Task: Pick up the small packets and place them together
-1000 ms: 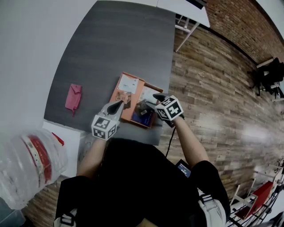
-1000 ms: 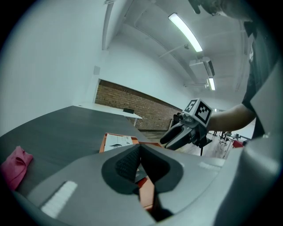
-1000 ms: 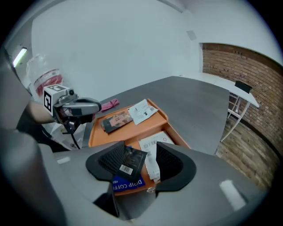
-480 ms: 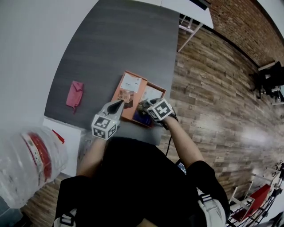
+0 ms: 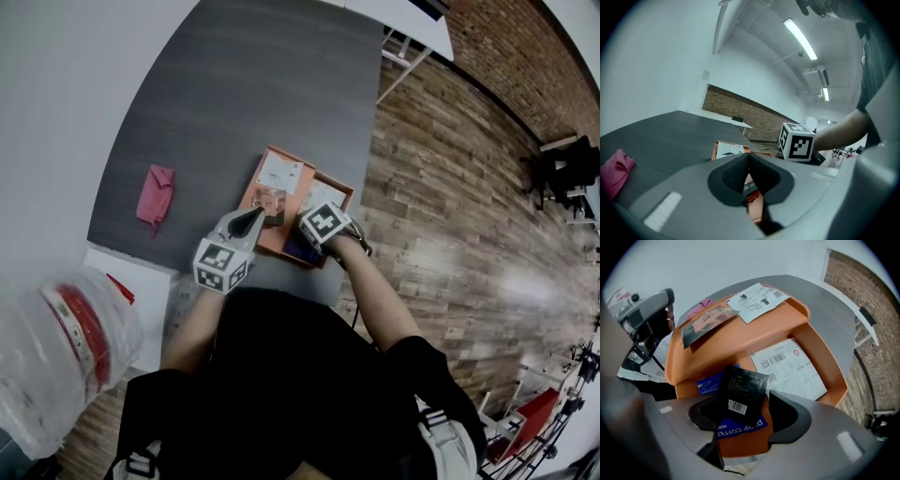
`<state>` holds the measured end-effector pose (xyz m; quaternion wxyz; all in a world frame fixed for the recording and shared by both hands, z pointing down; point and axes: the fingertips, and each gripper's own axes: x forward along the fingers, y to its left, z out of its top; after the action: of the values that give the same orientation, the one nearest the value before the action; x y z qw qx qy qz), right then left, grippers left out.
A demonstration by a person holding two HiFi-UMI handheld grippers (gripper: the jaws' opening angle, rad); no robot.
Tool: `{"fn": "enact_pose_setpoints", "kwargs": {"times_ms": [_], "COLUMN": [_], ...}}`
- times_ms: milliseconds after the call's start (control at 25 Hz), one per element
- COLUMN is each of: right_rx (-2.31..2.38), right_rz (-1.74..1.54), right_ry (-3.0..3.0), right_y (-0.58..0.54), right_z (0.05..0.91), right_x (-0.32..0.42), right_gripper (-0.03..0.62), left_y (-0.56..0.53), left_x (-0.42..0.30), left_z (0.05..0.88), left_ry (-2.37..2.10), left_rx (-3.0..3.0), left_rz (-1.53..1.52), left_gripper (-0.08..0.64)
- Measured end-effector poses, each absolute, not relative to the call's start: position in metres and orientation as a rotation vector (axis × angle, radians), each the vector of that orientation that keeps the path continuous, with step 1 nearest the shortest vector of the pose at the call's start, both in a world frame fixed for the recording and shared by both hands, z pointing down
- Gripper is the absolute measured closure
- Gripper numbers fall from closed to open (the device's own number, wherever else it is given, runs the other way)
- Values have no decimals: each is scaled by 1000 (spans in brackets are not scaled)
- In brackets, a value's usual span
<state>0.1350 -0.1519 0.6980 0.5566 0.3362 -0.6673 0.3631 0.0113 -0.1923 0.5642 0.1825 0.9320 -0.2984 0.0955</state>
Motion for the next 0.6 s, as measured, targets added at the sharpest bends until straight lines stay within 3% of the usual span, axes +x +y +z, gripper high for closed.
{"fn": "enact_pose_setpoints", "kwargs": {"times_ms": [360, 480, 600], "right_rx": [696, 695, 721], "right_rz": [756, 713, 716], "right_ry": [-1473, -1485, -1498], "right_y": [-141, -143, -144], "right_z": [707, 706, 698], "right_x": [136, 138, 146], "right_gripper": [373, 482, 549], "left_y": [-195, -195, -196], "left_x": [7, 7, 6], "left_z": [561, 561, 561], "left_ry": [-825, -820, -819], "left_rx": [2627, 2628, 2632], "left_rz": [244, 245, 252], "left_gripper": [561, 561, 561]}}
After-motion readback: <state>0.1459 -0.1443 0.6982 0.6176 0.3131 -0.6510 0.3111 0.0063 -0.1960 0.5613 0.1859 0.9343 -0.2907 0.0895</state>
